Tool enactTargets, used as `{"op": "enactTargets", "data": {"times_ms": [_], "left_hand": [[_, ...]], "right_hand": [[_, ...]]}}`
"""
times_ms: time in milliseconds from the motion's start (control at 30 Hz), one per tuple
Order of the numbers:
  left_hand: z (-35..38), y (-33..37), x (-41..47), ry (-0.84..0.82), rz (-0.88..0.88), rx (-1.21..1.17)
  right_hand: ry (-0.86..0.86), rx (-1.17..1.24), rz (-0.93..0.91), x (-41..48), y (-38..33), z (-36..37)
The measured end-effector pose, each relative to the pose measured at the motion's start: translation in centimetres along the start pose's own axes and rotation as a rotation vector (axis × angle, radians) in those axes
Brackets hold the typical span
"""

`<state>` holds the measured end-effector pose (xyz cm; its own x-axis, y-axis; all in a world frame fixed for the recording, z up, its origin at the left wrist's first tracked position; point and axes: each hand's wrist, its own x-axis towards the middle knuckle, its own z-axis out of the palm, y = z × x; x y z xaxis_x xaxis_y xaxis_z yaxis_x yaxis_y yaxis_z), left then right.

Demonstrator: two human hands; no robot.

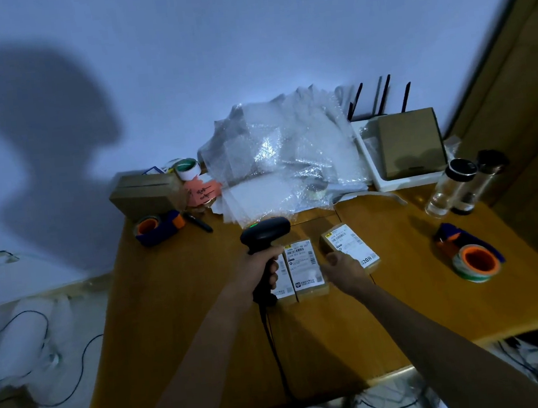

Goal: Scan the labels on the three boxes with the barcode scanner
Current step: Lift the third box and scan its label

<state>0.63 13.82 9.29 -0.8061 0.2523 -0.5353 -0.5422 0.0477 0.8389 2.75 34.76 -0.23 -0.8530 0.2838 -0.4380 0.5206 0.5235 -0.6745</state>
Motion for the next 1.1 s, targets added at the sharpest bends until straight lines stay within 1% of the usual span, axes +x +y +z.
{"op": "enactTargets", "data": {"times_ms": [100, 333, 433, 600, 767, 900, 1033, 1100], "left_hand": [[0.5, 0.2, 0.2, -0.023, 0.013, -0.008], [1.8, -0.5, 0.8, -0.040, 0.030, 0.039], [2.1, -0.9, 1.0, -0.043, 0.016, 0.038], [2.3, -1.4, 1.0, -0.027, 0.009, 0.012], [2.9, -1.4, 1.1, -0.020, 0.019, 0.028], [3.2, -1.7, 1.3, -0.023, 0.007, 0.022], [3.5, -1.8, 1.7, 0.006, -0.035, 0.012], [3.6, -1.8, 1.6, 0.011, -0.040, 0.011]], "right_hand": [[0.053, -0.144, -0.082, -0.2, -0.1, -1.0], [0.128, -0.341, -0.144, 0.7, 2.2, -2.1], [0.176, -0.385, -0.159, 1.2, 3.7, -2.6], [0.190, -0.405, -0.093, 1.9, 5.4, -3.5], [0.205, -0.403, 0.044, 2.7, 5.7, -3.7], [0.179, -0.344, 0.080, 3.7, 6.3, -3.9], [0.111, -0.357, 0.123, 4.5, 7.4, -4.0], [0.099, -0.321, 0.128, 4.8, 8.0, -3.8]]}}
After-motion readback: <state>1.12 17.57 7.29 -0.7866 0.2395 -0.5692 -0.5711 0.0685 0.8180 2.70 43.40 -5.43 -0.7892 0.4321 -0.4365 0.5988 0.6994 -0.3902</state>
